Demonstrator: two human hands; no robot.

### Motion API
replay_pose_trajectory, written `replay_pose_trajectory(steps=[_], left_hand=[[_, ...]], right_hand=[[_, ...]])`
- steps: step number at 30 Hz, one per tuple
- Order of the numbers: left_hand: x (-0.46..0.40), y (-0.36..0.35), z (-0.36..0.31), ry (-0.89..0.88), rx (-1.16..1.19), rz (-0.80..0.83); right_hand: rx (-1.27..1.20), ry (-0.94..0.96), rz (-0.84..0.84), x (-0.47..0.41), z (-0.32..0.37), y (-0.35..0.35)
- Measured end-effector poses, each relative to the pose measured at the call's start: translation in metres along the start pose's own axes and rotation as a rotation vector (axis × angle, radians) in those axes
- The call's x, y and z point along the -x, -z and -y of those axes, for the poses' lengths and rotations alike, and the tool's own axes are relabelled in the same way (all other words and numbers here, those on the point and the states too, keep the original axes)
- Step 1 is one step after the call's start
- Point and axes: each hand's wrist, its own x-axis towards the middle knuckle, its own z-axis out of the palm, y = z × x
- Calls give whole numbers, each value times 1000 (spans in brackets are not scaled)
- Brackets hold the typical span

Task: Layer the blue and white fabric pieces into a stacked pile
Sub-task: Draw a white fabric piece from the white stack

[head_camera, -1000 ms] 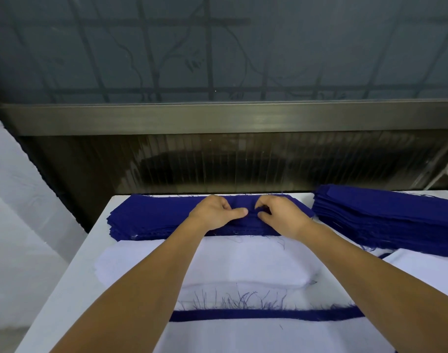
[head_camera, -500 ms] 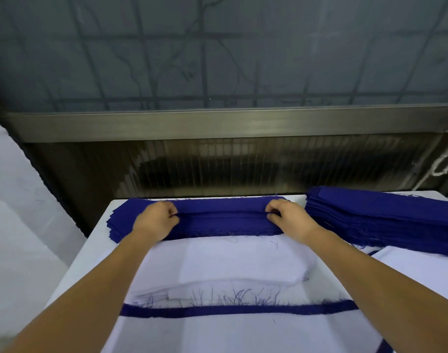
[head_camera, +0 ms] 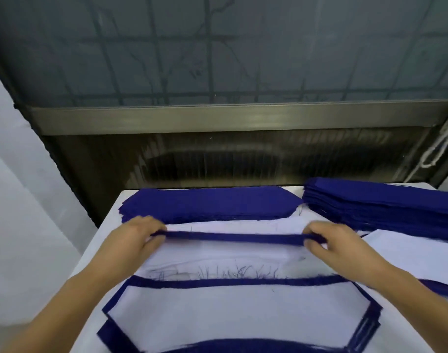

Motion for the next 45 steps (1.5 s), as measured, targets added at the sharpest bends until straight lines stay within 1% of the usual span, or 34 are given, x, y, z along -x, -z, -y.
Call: replay_pose_trajectory(steps=[2,4,6,8,9,11,14,15,16,18,20,22,27,30,34,36,39,42,45], left_hand=[[27,4,-5,-26,54,144],[43,6,-9,-17,133,280],[47,9,-13,-10,188,334],[44,14,-18,3,181,319],[42,17,-21,7,162,279],[38,24,-26,26,137,144],[48,31,-26,23,174,-100],[55,30,-25,-13,156,-152],[64,27,-24,-58,131,-177],[83,16,-24,-160,114,-159],[101,-2,-25,-251,110,-87],[113,-20,-25,-282,90,-23],[116,-33,-19,-245,112,-32],[118,-35,-14,-204,143,44],[118,-31,-16,-134,251,149],[111,-33,-21,-126,299,180],[102,-38,-29,-100,247,207],[99,-36,-20,-62,192,206],[98,-31,-5,-21,185,160]], right_hand=[[-73,-64,108,33,-2,4],[-100,-114,185,51,-2,6],[-102,-134,229,54,-2,10],[-93,-138,234,50,2,15],[-105,-136,204,47,6,18],[-106,-101,56,43,13,22],[35,63,-230,49,20,23],[93,134,-282,56,19,19],[139,196,-300,64,16,14],[199,276,-283,84,5,-5],[237,295,-216,102,-6,-26],[264,301,-173,113,-18,-43],[260,353,-212,117,-20,-47],[240,343,-196,117,-16,-45],[163,268,-134,119,-11,-42],[141,235,-112,116,-6,-45],[186,222,-81,108,0,-51],[157,123,-23,106,-10,-42],[168,28,53,106,-23,-26]])
